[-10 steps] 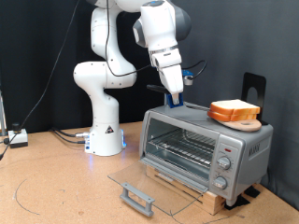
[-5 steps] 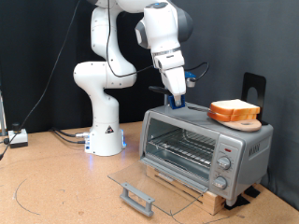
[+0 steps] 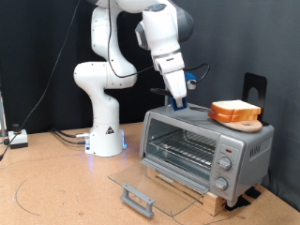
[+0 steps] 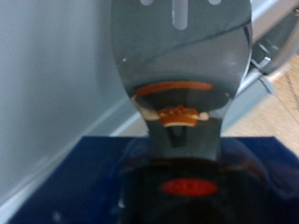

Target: Make a piece of toast with the oven

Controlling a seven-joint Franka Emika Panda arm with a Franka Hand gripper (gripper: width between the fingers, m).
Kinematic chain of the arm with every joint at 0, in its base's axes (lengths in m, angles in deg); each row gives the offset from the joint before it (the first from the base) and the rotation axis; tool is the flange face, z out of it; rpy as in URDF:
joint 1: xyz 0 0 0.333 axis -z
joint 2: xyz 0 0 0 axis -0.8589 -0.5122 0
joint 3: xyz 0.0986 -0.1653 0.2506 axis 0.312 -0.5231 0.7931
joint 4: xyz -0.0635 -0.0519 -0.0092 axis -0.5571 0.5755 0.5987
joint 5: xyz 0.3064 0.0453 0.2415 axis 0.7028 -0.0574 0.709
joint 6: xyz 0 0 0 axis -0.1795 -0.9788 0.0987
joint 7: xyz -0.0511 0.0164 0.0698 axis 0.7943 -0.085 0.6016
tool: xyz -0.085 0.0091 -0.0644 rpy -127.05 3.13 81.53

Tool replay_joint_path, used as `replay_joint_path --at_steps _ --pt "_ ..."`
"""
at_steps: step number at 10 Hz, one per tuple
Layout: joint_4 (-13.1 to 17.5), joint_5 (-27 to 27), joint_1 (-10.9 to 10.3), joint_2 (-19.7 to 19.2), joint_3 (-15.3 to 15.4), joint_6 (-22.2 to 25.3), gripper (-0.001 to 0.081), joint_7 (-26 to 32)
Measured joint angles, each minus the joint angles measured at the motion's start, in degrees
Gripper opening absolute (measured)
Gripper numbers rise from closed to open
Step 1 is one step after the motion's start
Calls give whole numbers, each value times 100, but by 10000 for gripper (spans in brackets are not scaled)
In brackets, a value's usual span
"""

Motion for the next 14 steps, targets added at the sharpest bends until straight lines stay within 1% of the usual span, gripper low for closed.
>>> replay_joint_path --at_steps 1,2,4,6,10,14 --pt "24 111 -1 -2 -61 175 394 80" --pt "26 156 -1 -6 -84 221 394 97" --pt "27 179 -1 -38 -78 200 394 94" --pt "46 181 -1 -107 -19 38 394 65" --pt "192 181 -16 -376 253 -175 394 12" --pt "298 189 -56 -508 567 -384 394 -7"
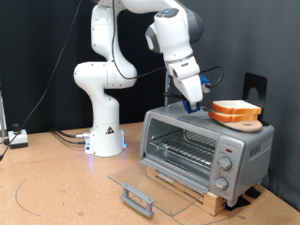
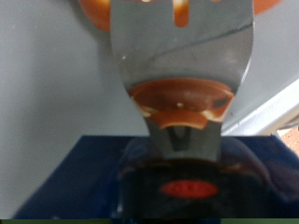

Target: Make a piece of toast with the oven

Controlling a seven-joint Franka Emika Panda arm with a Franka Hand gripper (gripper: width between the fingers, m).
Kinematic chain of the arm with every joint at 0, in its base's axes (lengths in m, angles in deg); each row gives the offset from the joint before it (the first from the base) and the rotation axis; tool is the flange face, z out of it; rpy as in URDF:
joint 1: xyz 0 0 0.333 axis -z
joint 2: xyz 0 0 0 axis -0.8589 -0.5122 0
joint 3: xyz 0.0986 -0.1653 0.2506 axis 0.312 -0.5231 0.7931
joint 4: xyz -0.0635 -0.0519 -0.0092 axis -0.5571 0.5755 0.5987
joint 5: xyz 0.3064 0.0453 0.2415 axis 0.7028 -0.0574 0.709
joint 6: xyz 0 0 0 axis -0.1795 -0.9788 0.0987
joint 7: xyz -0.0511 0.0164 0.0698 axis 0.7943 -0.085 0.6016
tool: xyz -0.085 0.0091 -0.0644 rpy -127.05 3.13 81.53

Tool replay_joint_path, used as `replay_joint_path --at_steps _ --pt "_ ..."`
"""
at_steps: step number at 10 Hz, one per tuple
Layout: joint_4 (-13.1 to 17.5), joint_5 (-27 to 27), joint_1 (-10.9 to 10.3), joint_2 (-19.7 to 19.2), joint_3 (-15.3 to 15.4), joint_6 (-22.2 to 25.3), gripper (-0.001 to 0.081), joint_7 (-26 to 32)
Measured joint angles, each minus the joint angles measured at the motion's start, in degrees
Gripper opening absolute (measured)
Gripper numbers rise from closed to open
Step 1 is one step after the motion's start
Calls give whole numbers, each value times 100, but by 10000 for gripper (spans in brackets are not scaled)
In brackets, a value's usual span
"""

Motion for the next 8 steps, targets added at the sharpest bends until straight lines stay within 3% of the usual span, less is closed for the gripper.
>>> replay_joint_path --at_steps 5,8 --pt "29 71 -14 -132 297 -227 394 -192" --pt "-1 541 -23 -172 330 -435 394 -153"
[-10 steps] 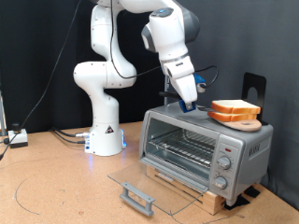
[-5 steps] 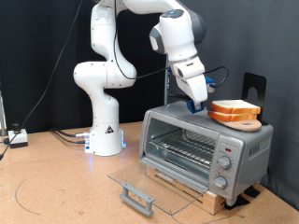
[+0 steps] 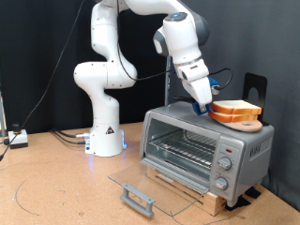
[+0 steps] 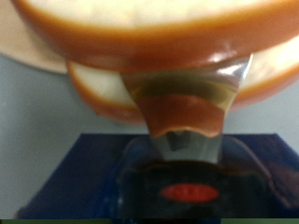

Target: Make a piece of toast with the oven

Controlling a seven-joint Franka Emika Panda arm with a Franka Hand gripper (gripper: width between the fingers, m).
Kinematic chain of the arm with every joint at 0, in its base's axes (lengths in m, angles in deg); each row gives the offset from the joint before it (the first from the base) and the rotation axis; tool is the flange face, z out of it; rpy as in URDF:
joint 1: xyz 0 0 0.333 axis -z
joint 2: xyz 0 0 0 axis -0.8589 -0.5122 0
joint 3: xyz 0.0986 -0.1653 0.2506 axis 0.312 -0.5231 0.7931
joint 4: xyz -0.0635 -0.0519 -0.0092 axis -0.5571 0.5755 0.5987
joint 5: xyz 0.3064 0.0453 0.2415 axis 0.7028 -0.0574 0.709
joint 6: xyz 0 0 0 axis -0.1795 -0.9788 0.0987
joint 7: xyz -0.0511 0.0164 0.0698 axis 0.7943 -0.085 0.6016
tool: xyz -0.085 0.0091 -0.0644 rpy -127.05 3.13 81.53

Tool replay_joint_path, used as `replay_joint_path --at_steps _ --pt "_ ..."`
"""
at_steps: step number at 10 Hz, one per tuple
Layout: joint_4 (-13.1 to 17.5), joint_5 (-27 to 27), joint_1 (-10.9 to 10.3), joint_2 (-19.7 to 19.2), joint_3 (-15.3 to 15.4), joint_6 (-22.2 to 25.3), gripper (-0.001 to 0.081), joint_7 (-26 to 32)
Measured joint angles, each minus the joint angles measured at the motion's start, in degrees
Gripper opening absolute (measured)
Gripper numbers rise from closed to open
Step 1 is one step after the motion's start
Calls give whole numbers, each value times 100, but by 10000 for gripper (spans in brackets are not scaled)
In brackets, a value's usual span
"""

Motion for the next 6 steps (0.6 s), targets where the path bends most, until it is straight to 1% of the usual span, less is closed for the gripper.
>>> replay_joint_path --at_steps 3,4,6 --pt "-76 726 -19 20 -112 -306 394 628" --pt "-96 876 -18 49 -177 -321 394 807" --pt "-117 928 -8 117 -321 -269 394 932"
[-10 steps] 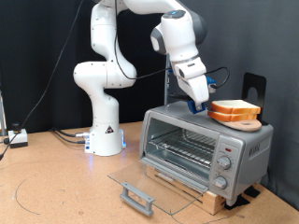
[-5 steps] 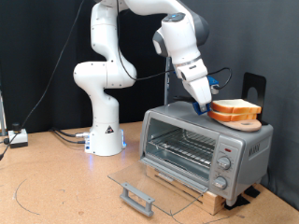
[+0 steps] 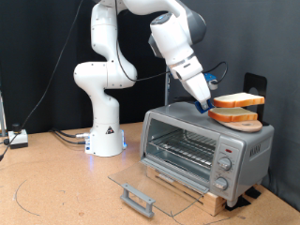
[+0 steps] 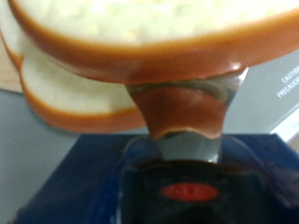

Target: Make a piece of toast with the oven

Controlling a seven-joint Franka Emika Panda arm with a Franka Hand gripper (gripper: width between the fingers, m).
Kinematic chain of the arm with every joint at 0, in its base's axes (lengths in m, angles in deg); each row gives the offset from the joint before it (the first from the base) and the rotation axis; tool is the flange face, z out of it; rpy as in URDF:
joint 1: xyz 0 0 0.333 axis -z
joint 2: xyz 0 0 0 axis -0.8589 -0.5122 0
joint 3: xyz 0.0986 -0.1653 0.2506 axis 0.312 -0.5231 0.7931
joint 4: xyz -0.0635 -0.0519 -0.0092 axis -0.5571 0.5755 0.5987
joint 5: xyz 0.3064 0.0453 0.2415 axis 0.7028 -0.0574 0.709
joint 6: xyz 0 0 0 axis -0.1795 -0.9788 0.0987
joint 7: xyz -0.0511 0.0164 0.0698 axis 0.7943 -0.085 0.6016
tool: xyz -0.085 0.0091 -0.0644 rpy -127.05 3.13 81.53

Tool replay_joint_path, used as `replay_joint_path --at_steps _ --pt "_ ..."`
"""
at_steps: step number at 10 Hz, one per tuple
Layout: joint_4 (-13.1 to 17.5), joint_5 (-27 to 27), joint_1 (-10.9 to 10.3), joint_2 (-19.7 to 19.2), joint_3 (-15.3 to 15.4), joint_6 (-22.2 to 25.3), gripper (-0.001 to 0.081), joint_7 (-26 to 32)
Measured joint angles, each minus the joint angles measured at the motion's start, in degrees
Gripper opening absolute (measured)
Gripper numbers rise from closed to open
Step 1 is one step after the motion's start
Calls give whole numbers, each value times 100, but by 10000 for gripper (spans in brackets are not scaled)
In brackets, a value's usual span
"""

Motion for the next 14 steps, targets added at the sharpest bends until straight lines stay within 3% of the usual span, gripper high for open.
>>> replay_joint_path --at_steps 5,14 --pt "-75 -17 99 25 -157 -165 394 120" --pt "-97 -949 1078 90 -1420 618 394 524"
